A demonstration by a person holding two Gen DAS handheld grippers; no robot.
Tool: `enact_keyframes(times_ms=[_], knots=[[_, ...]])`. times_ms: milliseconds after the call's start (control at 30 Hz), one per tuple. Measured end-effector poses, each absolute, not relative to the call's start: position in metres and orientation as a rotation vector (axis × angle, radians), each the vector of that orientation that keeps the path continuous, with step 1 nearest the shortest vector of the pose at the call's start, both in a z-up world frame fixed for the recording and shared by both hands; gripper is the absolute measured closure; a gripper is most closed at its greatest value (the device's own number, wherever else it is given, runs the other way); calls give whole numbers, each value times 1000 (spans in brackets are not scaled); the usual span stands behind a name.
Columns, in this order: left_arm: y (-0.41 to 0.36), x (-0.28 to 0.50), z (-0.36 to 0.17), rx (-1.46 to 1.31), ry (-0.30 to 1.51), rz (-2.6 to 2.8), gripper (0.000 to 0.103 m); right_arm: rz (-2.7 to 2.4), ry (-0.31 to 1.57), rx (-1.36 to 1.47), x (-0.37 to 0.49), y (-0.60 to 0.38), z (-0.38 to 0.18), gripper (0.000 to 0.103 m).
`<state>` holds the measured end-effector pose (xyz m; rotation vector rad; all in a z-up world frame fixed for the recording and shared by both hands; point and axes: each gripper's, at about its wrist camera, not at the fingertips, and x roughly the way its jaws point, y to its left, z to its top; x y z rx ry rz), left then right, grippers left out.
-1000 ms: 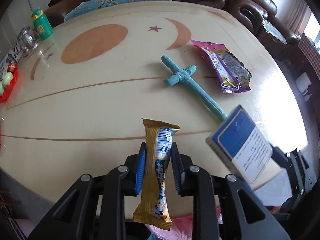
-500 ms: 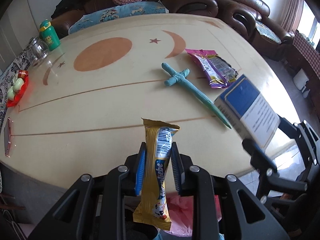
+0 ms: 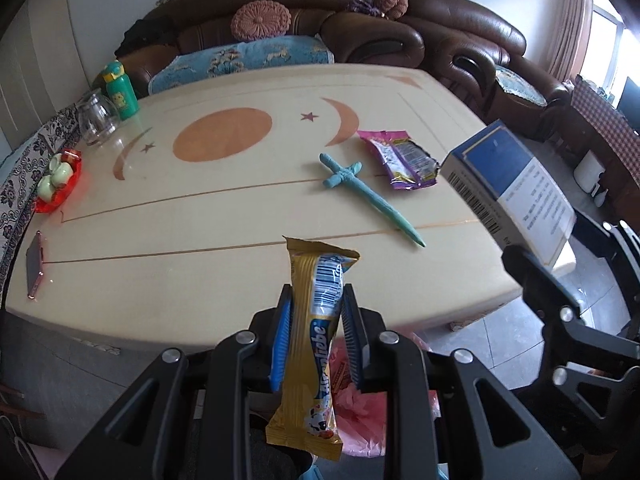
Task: Collect trash
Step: 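Lift the snack bar and medicine box and carry them over the wastebasket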
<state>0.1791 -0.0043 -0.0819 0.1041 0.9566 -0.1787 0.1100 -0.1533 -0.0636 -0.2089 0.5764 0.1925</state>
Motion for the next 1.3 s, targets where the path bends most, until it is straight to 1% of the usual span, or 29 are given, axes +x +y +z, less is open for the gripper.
enact_keyframes(times_ms=[333,633,1000,1300], knots=[[-4,118,-56,125,899,-208,79,167,514,-219,42,-150,-19,40],[-12,71,-45,146,869,-252,79,129,496,-234,-10,-158,-6,40],[-24,41,-60,177,892,-299,79,106,549,-226,-31,-161,-18,40],[-33,51,-99,175,977,-317,79,128,654,-200,-22,-161,-59,40]])
